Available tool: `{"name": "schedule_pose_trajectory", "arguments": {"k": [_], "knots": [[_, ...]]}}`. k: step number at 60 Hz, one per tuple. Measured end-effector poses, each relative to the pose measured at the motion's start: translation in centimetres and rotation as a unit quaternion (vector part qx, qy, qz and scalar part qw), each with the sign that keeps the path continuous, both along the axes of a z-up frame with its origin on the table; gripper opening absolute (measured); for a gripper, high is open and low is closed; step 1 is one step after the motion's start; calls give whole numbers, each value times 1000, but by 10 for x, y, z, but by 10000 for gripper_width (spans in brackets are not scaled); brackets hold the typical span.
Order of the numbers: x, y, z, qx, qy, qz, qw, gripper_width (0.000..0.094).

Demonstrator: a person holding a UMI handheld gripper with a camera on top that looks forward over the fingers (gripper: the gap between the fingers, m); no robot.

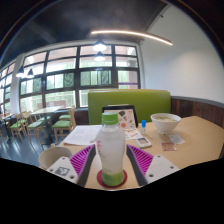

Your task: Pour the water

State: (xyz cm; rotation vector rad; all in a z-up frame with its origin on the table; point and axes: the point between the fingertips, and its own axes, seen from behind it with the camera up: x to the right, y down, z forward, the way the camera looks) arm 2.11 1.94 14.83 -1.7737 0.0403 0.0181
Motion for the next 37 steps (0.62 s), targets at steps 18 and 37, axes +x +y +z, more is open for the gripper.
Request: {"name": "schedule_pose_trajectory", "arguments": {"k": [18, 37], "knots": [[11, -112, 48, 16, -32, 44, 998, 825], [18, -219, 46, 24, -4, 97, 995, 824]]}}
